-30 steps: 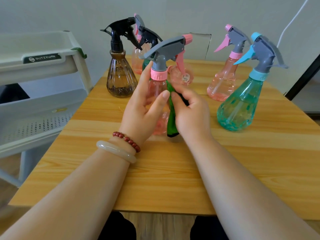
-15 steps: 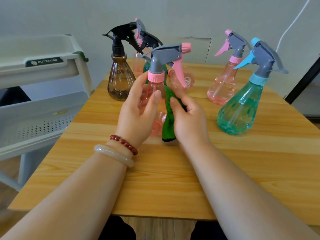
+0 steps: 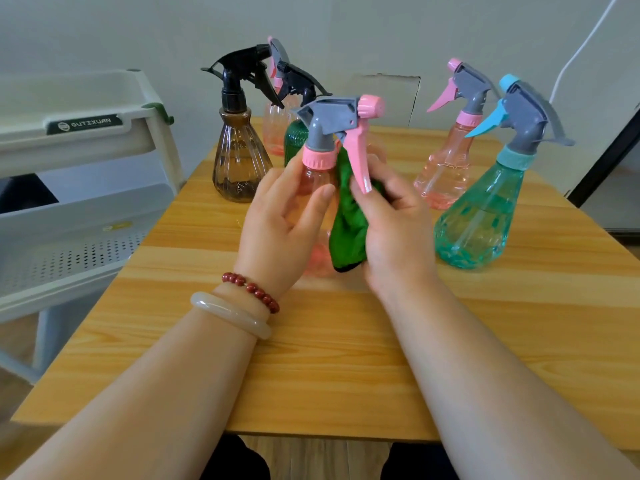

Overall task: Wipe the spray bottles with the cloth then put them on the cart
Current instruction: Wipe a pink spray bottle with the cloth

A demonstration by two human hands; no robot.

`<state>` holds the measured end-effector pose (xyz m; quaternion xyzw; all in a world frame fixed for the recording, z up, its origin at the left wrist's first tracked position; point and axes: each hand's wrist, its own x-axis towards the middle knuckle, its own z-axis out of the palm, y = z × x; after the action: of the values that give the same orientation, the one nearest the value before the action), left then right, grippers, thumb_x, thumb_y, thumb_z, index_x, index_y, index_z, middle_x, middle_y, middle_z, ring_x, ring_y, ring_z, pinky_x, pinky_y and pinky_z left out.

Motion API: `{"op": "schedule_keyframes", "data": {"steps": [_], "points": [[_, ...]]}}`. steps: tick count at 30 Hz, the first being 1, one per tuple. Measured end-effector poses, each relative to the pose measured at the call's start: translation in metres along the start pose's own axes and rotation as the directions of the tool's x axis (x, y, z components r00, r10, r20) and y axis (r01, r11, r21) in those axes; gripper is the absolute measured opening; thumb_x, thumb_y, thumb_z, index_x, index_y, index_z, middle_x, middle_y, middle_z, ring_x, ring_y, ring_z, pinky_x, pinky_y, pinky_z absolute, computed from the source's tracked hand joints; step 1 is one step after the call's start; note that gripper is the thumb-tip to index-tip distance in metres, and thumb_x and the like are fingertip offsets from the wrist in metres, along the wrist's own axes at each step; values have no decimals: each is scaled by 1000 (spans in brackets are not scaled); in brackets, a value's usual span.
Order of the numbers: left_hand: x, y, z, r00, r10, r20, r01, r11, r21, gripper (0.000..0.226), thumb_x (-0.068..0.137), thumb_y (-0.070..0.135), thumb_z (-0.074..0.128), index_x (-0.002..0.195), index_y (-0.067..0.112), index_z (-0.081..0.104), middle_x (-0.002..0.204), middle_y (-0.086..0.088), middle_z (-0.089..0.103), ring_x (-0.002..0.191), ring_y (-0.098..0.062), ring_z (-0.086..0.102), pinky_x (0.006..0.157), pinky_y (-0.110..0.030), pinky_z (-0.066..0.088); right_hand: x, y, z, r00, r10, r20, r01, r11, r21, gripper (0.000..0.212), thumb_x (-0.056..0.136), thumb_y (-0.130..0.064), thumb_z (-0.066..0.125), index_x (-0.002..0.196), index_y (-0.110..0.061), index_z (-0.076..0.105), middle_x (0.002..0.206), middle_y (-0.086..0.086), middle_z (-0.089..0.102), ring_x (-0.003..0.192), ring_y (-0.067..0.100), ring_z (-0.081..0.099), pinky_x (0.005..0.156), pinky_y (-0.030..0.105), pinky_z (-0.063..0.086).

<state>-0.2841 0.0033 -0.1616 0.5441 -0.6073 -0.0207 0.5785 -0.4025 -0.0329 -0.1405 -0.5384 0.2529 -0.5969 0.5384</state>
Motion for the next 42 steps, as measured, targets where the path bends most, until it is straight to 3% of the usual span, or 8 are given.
{"op": "schedule_keyframes", "data": {"steps": [2, 9, 14, 20, 25, 30, 34, 42], "points": [[-1, 2, 0, 1000, 19, 22, -18, 1000, -25, 47, 98, 35, 51, 144, 24, 46, 111, 15, 60, 103, 10, 52, 88, -6, 39, 2, -5, 1, 999, -42, 18, 39, 989, 144, 31, 91, 0, 62, 99, -27, 74, 96, -9, 75, 98, 8, 68, 81, 24, 52], [-1, 6, 1, 999, 30, 19, -27, 994, -107, 40, 101, 12, 52, 140, 22, 45, 112, 26, 58, 106, 14, 56, 87, -6, 42, 2, -4, -9, 999, 45, 25, -43, 996, -77, 33, 90, -4, 65, 85, -35, 75, 86, -15, 75, 86, 3, 69, 73, 20, 53], [-1, 6, 2, 997, 16, 75, -4, 989, -146, 42, 103, 13, 47, 142, 28, 40, 120, 27, 55, 115, 15, 52, 94, -6, 40, 0, -6, 0, 990, -132, 45, 132, 991, 5, 34, 92, 3, 59, 102, -28, 70, 97, -16, 74, 102, 3, 67, 86, 20, 51], [-1, 11, 2, 998, -28, 60, 39, 982, -186, 38, 104, 16, 43, 120, 51, 43, 98, 37, 60, 92, 15, 56, 80, -6, 43, -4, -4, -5, 993, -100, 60, 110, 971, -213, 41, 92, -2, 61, 92, -42, 67, 89, -29, 70, 96, -8, 65, 79, 9, 47], [-2, 5, 4, 999, -33, 6, 34, 993, -112, 38, 96, 40, 52, 125, 16, 59, 109, 10, 47, 97, 16, 47, 85, -3, 39, -3, -4, -3, 995, -94, 44, 99, 984, -148, 36, 92, -2, 62, 94, -37, 71, 94, -18, 74, 99, 1, 67, 82, 16, 51], [-2, 6, 3, 1000, -8, -7, 7, 987, -161, 30, 98, 27, 57, 127, 31, 49, 105, 19, 59, 98, 3, 59, 85, -13, 47, -4, -8, 0, 975, -218, 44, 222, 963, -155, 35, 91, -3, 62, 103, -36, 67, 101, -21, 70, 109, -2, 62, 91, 17, 47], [-2, 5, 1, 998, -58, 4, 57, 979, -195, 34, 97, 30, 56, 126, 43, 44, 105, 33, 61, 102, 8, 60, 87, -12, 48, -1, -4, -6, 995, -89, 35, 94, 963, -253, 40, 92, -5, 63, 88, -44, 68, 87, -29, 71, 94, -7, 65, 78, 10, 47], [-1, 5, 4, 997, -47, 65, 60, 973, -222, 49, 101, 27, 49, 146, 11, 42, 119, 2, 67, 111, -10, 63, 97, -32, 52, -7, -8, 2, 960, -281, 13, 275, 929, -246, 31, 90, -7, 63, 102, -36, 65, 103, -20, 68, 110, 1, 61, 93, 20, 47]]}}
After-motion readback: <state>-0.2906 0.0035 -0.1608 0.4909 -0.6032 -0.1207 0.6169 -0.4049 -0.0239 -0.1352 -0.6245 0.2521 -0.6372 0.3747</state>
